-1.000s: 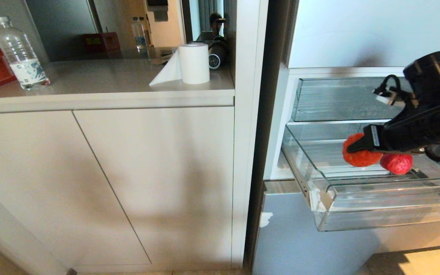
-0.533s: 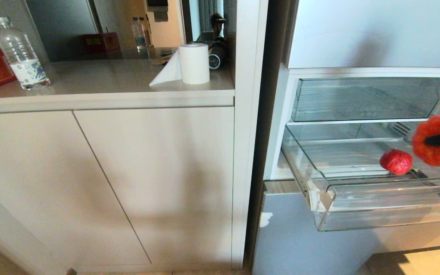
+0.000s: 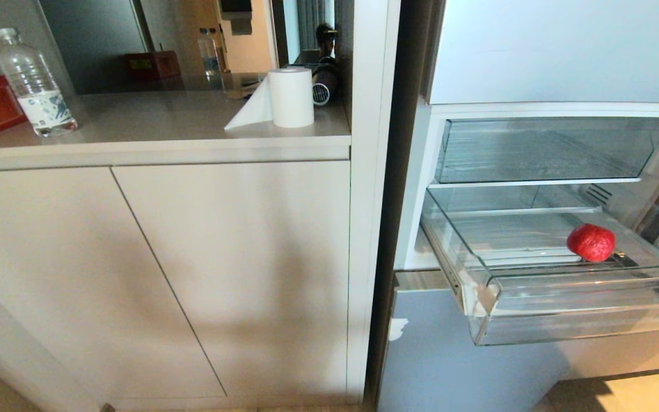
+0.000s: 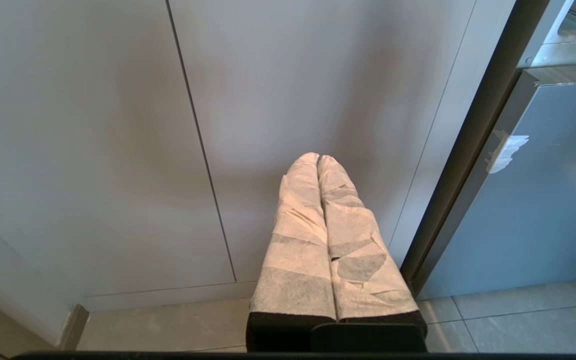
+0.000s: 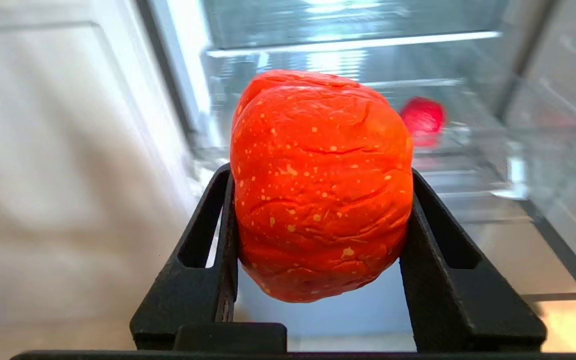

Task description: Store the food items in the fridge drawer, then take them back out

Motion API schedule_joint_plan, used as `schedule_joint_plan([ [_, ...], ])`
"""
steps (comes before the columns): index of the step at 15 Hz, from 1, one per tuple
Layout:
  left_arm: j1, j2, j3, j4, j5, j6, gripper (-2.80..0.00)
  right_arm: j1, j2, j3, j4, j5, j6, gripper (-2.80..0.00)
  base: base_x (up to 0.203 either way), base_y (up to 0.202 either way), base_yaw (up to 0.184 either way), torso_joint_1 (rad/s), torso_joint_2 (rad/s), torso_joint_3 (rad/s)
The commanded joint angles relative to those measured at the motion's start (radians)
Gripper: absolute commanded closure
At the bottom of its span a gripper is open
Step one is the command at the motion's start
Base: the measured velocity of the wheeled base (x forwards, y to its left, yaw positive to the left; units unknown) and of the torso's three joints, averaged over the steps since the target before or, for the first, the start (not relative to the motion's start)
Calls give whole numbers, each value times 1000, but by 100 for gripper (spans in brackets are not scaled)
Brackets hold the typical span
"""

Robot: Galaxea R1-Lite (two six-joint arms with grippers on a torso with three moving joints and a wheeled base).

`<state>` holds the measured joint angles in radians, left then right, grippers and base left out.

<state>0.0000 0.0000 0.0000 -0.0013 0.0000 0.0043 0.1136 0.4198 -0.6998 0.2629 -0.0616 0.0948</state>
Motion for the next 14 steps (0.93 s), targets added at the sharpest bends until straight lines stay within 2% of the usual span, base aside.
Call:
schedule_joint_plan([
  [1,0,0,2,0,0,-1,0,-1,-130,167,-121,-26,-15,0,0,0,0,0,0,0],
  [4,0,0,2,0,0,-1,0,-6,-138,457,-420,-60,-113,0,0,0,0,0,0,0],
  [6,0,1,2,0,0,-1,0,-64,-147,647,-503,-32,-152,0,0,0,0,0,0,0],
  [8,0,2,2,0,0,0,0,-142,-197,703,-471,12,-165,0,0,0,0,0,0,0],
  [10,0,2,2,0,0,0,0,-136,-283,701,-419,7,-172,0,0,0,0,0,0,0],
  [12,0,0,2,0,0,0,0,-128,-396,701,-324,41,-189,0,0,0,0,0,0,0],
  [14,0,0,2,-1,0,0,0,-123,-420,701,-252,62,-187,0,0,0,0,0,0,0],
])
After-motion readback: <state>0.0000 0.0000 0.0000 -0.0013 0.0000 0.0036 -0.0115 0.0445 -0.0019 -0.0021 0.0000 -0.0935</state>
